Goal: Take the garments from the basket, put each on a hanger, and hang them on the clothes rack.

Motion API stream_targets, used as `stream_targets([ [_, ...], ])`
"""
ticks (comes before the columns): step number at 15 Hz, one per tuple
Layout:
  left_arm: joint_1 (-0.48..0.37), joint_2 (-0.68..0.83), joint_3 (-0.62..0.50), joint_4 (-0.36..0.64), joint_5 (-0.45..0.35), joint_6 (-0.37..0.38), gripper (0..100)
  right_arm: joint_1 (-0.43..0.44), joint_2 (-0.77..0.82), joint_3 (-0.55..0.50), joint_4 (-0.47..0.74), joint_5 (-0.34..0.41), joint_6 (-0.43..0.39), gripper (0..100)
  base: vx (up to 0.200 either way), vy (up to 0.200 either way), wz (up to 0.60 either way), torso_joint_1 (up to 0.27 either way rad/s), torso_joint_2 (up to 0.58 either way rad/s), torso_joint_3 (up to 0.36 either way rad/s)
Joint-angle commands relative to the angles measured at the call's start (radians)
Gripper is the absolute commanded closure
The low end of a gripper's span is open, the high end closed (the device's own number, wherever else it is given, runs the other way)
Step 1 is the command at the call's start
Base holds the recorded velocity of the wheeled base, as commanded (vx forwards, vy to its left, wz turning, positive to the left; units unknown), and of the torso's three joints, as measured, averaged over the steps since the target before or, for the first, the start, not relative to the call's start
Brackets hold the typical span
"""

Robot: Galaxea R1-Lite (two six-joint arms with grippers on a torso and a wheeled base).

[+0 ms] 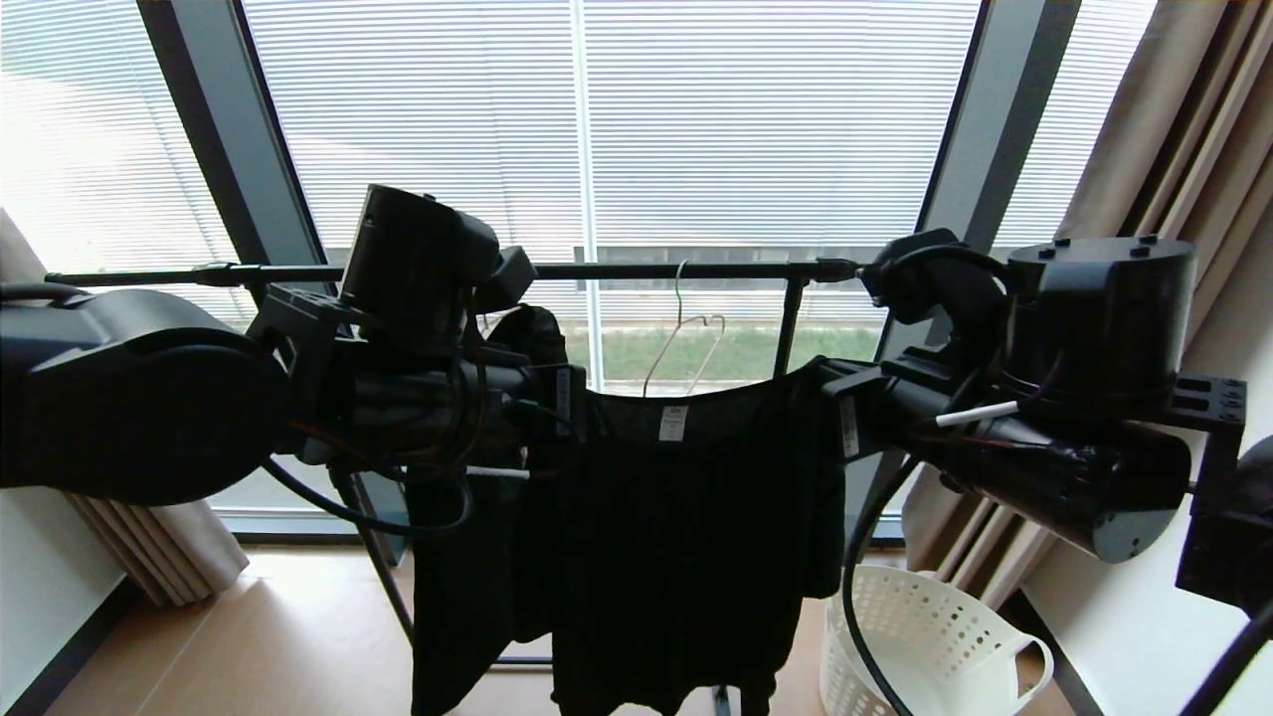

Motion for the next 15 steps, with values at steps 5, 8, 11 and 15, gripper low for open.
stream_targets([
  [5, -0.008, 0.071, -0.092, 0.002, 0.002, 0.0, 100, 0.005, -0.052, 0.071, 0.0, -0.028, -0.053, 100, 0.0, 0.0, 0.0, 0.0, 0.0, 0.0],
  [8, -0.01, 0.071, -0.089, 0.004, 0.002, 0.026, 100, 0.004, -0.047, 0.07, -0.001, -0.026, -0.071, 100, 0.0, 0.0, 0.0, 0.0, 0.0, 0.0],
  [11, -0.011, 0.071, -0.087, 0.004, 0.002, 0.029, 100, 0.004, -0.047, 0.073, -0.001, -0.026, -0.074, 100, 0.0, 0.0, 0.0, 0.0, 0.0, 0.0],
  [15, -0.028, 0.068, -0.077, 0.004, 0.003, 0.031, 100, 0.004, -0.05, 0.073, 0.0, -0.026, -0.074, 100, 0.0, 0.0, 0.0, 0.0, 0.0, 0.0],
])
